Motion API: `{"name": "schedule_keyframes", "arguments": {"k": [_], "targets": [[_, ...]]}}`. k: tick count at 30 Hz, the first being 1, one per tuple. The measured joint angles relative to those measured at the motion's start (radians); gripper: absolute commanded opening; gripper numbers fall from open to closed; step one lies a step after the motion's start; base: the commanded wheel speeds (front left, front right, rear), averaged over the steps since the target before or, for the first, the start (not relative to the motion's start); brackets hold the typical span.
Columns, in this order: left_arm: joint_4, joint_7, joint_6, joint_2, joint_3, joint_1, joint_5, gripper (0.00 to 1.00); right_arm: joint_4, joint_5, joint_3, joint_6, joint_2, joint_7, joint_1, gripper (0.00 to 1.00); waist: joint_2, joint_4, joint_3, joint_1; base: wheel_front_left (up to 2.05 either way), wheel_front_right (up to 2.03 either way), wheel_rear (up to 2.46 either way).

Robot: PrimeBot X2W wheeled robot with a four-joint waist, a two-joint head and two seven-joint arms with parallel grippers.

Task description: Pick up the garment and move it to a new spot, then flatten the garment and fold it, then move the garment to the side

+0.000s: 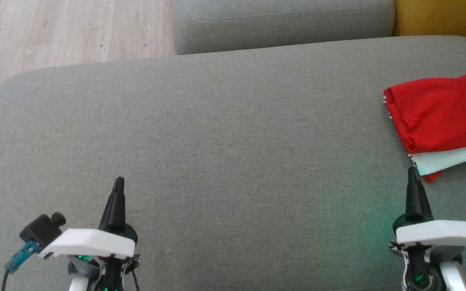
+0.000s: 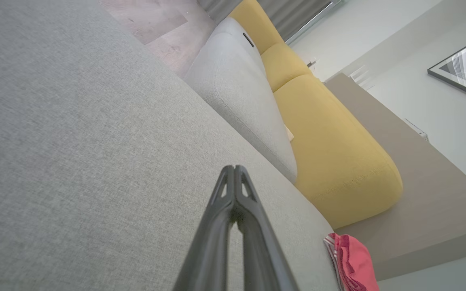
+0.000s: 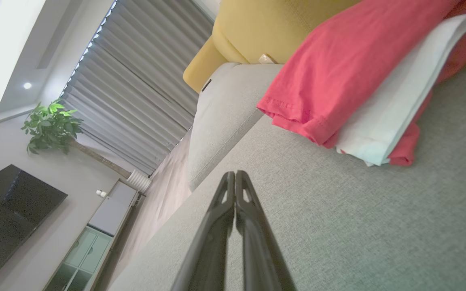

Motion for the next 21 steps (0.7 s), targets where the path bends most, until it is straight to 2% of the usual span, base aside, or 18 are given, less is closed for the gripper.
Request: {"name": "schedule_keyframes", "arguments": {"k": [21], "targets": [[0.024, 0.06, -0.018, 0.001, 0.051, -0.02, -0.225, 0.0, 0.006, 0.242, -0.026, 0.0, -0.001, 0.06, -0.001, 0.0, 0.0, -0.003, -0.013, 0.0, 0.0, 0.0, 0.0]]}}
